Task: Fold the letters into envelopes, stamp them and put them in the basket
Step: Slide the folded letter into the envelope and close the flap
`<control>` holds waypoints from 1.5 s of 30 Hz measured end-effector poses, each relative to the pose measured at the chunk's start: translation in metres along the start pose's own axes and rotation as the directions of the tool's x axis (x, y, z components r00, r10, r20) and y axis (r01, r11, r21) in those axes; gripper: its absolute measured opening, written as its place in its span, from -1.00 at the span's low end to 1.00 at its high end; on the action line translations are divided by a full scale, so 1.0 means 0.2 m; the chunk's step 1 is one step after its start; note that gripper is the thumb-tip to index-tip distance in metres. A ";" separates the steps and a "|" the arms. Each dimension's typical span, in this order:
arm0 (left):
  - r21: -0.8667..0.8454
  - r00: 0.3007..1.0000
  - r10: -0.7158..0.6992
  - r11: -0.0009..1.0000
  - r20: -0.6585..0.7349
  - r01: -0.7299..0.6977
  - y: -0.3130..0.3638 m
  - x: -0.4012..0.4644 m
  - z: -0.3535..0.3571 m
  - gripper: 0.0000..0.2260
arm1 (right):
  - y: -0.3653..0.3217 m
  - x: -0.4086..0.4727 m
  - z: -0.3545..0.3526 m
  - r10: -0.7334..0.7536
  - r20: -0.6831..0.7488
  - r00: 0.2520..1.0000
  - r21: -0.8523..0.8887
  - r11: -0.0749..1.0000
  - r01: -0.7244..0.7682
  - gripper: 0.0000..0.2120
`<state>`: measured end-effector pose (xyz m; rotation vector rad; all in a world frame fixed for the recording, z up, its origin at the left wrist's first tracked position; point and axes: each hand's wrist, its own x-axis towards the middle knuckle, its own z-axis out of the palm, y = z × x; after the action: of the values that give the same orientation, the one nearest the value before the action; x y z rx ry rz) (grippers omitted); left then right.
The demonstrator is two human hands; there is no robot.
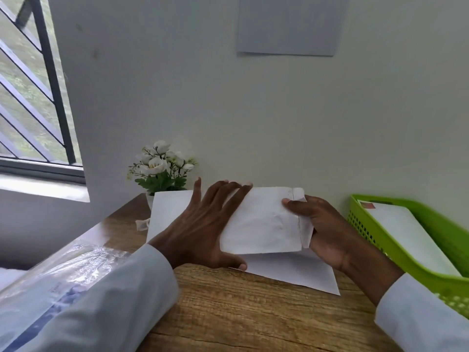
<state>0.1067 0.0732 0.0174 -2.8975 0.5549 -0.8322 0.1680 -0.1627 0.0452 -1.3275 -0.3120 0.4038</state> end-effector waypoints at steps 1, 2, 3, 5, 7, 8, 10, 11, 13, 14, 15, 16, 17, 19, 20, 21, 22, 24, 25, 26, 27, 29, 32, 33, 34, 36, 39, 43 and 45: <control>0.011 1.000 -0.001 1.000 -0.007 0.001 0.00 0.00 0.00 0.16 | 0.00 0.00 0.00 -0.002 0.019 1.000 0.016 1.000 0.002 -0.71; 0.024 1.000 -0.002 1.000 -0.018 0.002 0.01 0.00 0.00 0.13 | 0.00 0.00 -0.01 -0.003 0.049 0.999 0.025 1.000 0.002 -0.69; 0.035 0.999 0.000 0.999 -0.033 0.001 0.00 0.01 -0.01 0.10 | 0.01 -0.01 0.00 0.000 0.085 0.996 0.020 1.000 -0.001 -0.66; 0.051 0.998 0.008 0.999 -0.058 -0.005 -0.01 0.00 -0.01 0.04 | 0.02 -0.02 0.01 0.012 0.134 0.991 -0.032 0.999 -0.008 -0.61; 0.071 0.997 0.016 0.997 -0.081 -0.011 -0.02 0.00 -0.01 0.00 | 0.03 -0.02 0.01 0.020 0.125 0.992 -0.076 0.997 -0.010 -0.61; 0.077 0.996 0.017 0.997 -0.092 -0.010 -0.03 0.00 -0.01 -0.02 | 0.03 -0.02 0.02 0.015 0.114 0.993 -0.077 0.997 -0.006 -0.62; 0.070 0.993 0.012 0.998 -0.118 -0.004 -0.05 -0.01 -0.01 -0.06 | 0.02 -0.02 0.02 -0.009 0.099 0.995 -0.060 0.998 0.015 -0.66; 0.059 0.991 0.009 0.998 -0.131 -0.001 -0.06 -0.01 -0.01 -0.09 | 0.02 -0.01 0.02 -0.025 0.096 0.995 -0.061 0.998 0.031 -0.66; 0.044 0.989 -0.002 0.999 -0.147 0.008 -0.09 -0.02 -0.02 -0.11 | 0.01 -0.01 0.01 -0.060 0.094 0.994 -0.075 0.995 0.068 -0.66; 0.045 0.989 -0.010 0.999 -0.146 0.016 -0.10 -0.02 -0.02 -0.12 | 0.00 0.00 0.00 -0.077 0.086 0.993 -0.078 0.993 0.084 -0.69; 0.044 0.989 -0.017 0.999 -0.144 0.023 -0.12 -0.03 -0.03 -0.12 | -0.01 0.00 -0.01 -0.092 0.062 0.994 -0.080 0.992 0.097 -0.72; 0.043 0.990 -0.026 0.999 -0.141 0.032 -0.14 -0.04 -0.03 -0.12 | -0.01 0.00 -0.02 -0.113 0.022 0.993 -0.096 0.989 0.114 -0.75; 0.037 0.990 -0.038 0.998 -0.133 0.043 -0.16 -0.05 -0.03 -0.11 | -0.01 0.00 -0.03 -0.142 -0.028 0.989 -0.143 0.980 0.137 -0.76; 0.028 0.992 -0.071 0.997 -0.105 0.075 -0.20 -0.07 -0.04 -0.11 | 0.04 0.01 -0.07 -0.252 -0.105 0.962 -0.413 0.891 0.188 -0.81; 0.029 0.992 -0.086 0.996 -0.089 0.089 -0.22 -0.07 -0.04 -0.11 | 0.06 0.03 -0.10 -0.317 -0.093 0.944 -0.609 0.768 0.198 -0.84; 0.030 0.993 -0.094 0.995 -0.078 0.097 -0.23 -0.08 -0.03 -0.12 | 0.09 0.04 -0.12 -0.338 -0.045 0.940 -0.766 0.615 0.184 -0.85; 0.027 0.993 -0.099 0.995 -0.069 0.101 -0.25 -0.09 -0.02 -0.12 | 0.12 0.04 -0.13 -0.304 0.002 0.953 -0.858 0.489 0.158 -0.84; 0.008 0.993 -0.103 0.995 -0.051 0.103 -0.26 -0.11 -0.01 -0.13 | 0.15 0.05 -0.13 -0.176 0.056 0.983 -0.926 0.360 0.117 -0.78; -0.005 0.994 -0.105 0.995 -0.037 0.105 -0.27 -0.12 0.00 -0.12 | 0.16 0.05 -0.13 -0.126 0.076 0.989 -0.944 0.310 0.112 -0.74; -0.018 0.994 -0.108 0.994 -0.021 0.108 -0.27 -0.12 0.00 -0.12 | 0.16 0.05 -0.12 -0.094 0.094 0.991 -0.959 0.258 0.115 -0.71; -0.032 0.994 -0.112 0.993 -0.004 0.111 -0.27 -0.13 0.01 -0.12 | 0.17 0.05 -0.11 -0.077 0.112 0.991 -0.969 0.213 0.126 -0.66; -0.049 0.994 -0.103 0.993 0.022 0.104 -0.27 -0.13 0.03 -0.11 | 0.18 0.04 -0.11 -0.069 0.154 0.986 -0.976 0.144 0.163 -0.56; -0.063 0.994 -0.086 0.994 0.060 0.090 -0.27 -0.13 0.05 -0.11 | 0.20 0.03 -0.11 -0.077 0.188 0.979 -0.975 0.103 0.195 -0.52; -0.066 0.994 -0.081 0.994 0.070 0.086 -0.27 -0.13 0.06 -0.11 | 0.20 0.03 -0.11 -0.080 0.190 0.979 -0.976 0.095 0.197 -0.52; -0.069 0.994 -0.076 0.994 0.076 0.082 -0.27 -0.13 0.07 -0.11 | 0.20 0.02 -0.11 -0.082 0.193 0.978 -0.976 0.086 0.200 -0.53; -0.075 0.994 -0.067 0.994 0.081 0.073 -0.26 -0.13 0.08 -0.11 | 0.19 0.02 -0.11 -0.075 0.197 0.978 -0.977 0.065 0.202 -0.54; -0.090 0.995 -0.048 0.994 0.083 0.055 -0.26 -0.13 0.10 -0.12 | 0.19 0.03 -0.11 -0.041 0.202 0.979 -0.978 0.051 0.204 -0.55; -0.126 0.997 -0.043 0.991 0.069 0.051 -0.26 -0.13 0.11 -0.13 | 0.18 0.04 -0.13 0.043 0.181 0.983 -0.969 0.178 0.171 -0.63; -0.138 0.997 -0.046 0.989 0.061 0.054 -0.26 -0.14 0.10 -0.14 | 0.16 0.04 -0.16 0.039 0.154 0.987 -0.965 0.223 0.142 -0.74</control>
<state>0.1124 0.1307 -0.0048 -3.0631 0.5592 -0.7412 0.1861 -0.1810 0.0072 -2.5847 -0.8412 0.2064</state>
